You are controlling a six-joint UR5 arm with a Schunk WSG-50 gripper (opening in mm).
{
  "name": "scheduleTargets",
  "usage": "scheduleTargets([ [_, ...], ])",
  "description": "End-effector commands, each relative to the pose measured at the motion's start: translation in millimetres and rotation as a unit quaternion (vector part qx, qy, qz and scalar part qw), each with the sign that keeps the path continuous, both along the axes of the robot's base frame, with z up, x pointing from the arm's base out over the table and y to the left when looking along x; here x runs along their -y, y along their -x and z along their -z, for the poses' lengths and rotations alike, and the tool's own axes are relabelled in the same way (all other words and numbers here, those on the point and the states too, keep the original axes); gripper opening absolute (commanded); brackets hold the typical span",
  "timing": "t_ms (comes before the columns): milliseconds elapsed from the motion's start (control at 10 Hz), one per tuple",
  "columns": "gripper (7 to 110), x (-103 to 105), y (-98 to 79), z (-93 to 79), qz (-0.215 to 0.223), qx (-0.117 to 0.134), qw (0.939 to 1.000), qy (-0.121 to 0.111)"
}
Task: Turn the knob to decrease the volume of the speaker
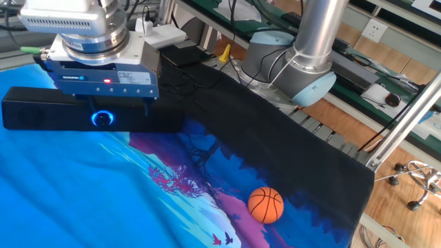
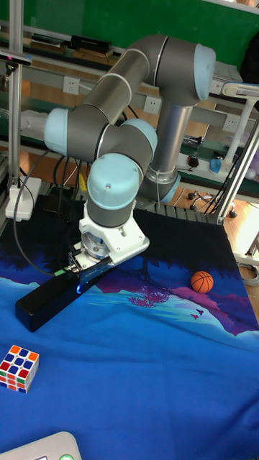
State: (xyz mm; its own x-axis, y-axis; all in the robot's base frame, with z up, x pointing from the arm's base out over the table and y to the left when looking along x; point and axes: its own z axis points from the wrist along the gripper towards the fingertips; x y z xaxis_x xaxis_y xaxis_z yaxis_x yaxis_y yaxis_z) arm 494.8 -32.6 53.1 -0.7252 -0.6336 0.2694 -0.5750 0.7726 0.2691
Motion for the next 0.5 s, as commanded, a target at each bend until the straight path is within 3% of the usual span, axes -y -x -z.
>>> scheduleTargets([
  [0, 66, -19.2, -3.2, 6.4, 0.005, -0.007, 0.9994, -0.033],
  [100, 66, -21.2, -6.4, 5.1, 0.008, -0.003, 0.9994, -0.033],
  [200, 88, -20.7, -8.7, 5.0, 0.007, -0.001, 0.9994, -0.034],
  [400, 88, -14.6, -5.6, 5.8, 0.005, -0.012, 0.9996, -0.023],
])
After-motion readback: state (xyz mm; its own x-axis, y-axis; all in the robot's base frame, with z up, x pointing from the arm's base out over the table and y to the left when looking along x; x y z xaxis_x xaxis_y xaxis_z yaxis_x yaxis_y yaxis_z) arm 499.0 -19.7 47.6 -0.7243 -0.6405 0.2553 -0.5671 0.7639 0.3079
